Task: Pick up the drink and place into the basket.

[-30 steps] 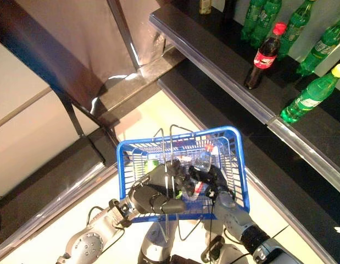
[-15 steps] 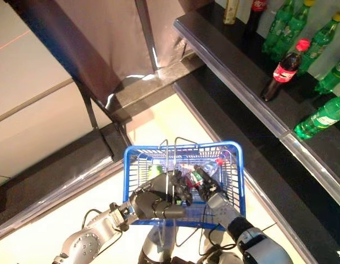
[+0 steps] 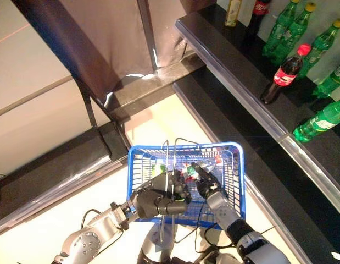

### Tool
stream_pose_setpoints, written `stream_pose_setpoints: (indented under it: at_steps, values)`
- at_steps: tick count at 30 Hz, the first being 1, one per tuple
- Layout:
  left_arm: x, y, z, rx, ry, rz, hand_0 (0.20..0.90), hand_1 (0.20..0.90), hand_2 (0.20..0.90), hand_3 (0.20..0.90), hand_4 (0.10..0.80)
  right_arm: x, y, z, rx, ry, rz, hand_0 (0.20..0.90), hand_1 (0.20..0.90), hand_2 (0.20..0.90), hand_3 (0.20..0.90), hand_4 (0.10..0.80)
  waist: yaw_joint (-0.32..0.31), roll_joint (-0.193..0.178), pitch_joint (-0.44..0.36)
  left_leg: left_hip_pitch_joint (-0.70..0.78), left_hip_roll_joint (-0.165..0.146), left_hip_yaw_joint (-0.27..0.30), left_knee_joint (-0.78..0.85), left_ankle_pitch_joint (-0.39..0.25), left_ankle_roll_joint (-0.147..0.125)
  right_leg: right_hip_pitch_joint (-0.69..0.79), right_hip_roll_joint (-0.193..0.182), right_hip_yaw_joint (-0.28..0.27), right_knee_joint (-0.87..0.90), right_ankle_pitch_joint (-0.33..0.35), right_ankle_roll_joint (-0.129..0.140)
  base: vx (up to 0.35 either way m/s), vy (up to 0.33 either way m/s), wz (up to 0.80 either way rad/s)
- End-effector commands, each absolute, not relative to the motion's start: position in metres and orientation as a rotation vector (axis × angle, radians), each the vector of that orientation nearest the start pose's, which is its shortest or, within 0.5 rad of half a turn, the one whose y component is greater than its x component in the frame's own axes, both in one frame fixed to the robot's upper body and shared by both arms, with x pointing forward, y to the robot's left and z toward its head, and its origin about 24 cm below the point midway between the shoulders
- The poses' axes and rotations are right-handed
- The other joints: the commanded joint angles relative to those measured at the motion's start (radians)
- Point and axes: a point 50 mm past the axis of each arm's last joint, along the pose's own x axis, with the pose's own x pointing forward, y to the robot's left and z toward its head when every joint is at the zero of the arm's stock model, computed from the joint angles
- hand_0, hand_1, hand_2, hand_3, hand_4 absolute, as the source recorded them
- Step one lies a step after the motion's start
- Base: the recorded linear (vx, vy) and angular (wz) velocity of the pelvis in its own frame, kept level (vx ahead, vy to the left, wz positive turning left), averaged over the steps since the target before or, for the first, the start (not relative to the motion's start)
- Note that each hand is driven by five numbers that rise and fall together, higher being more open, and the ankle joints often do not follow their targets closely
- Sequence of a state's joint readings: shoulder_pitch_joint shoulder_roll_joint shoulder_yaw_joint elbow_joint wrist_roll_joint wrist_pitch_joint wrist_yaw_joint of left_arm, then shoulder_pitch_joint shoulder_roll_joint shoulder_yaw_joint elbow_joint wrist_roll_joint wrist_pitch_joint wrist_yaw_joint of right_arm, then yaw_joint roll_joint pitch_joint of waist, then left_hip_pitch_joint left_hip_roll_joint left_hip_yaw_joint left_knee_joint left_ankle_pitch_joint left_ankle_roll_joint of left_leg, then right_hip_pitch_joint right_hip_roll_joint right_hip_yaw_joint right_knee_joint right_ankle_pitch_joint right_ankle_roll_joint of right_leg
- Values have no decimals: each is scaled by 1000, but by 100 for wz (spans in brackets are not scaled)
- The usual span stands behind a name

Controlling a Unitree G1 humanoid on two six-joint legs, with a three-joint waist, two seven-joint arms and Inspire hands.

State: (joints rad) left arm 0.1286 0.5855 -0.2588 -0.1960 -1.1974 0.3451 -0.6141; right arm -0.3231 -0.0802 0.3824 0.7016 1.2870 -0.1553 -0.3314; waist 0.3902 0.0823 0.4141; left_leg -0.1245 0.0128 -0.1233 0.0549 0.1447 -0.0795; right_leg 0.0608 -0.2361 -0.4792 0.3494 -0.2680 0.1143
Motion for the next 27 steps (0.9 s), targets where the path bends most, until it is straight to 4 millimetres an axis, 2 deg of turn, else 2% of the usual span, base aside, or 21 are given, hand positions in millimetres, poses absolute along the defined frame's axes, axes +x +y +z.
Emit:
stream_pose_setpoints:
  at_steps: [1,10,15,17,21,27]
  values:
    - [189,123,128,-910,-237,-1243,300,300,300,200,100,290,-102,-7,830,369,-185,900,900,900,900,800,-42,-6,-91,10,-54,23,58,-98,55,-54,64,10,-108,199,-65,-24,-9,-9]
    - [193,132,111,-871,-265,-1060,300,300,300,200,100,256,-97,29,742,207,-32,900,900,900,900,800,-120,-22,-75,9,-30,77,56,-96,57,-84,77,58,-102,199,-60,-13,-1,-15]
    - [197,141,99,-850,-280,-886,300,300,300,200,100,239,-99,57,713,107,157,900,900,900,900,800,-170,-38,-69,7,-14,121,58,-97,55,-98,88,92,-108,200,-57,-17,7,-28]
    - [198,142,98,-847,-282,-882,300,300,300,200,100,238,-99,58,712,101,164,900,900,900,900,800,-171,-39,-69,7,-13,123,58,-97,55,-99,89,94,-108,200,-57,-8,0,-18]
    - [198,150,92,-879,-284,-776,300,300,300,200,100,226,-109,79,677,3,285,900,900,900,900,800,-207,-52,-73,7,3,160,62,-98,52,-109,94,115,-107,201,-54,-5,-6,-8]
    - [200,164,83,-854,-261,-621,300,300,300,200,100,216,-121,96,661,-72,406,900,900,900,900,800,-248,-69,-85,25,22,194,64,-99,50,-107,102,146,-109,198,-51,10,-14,-18]
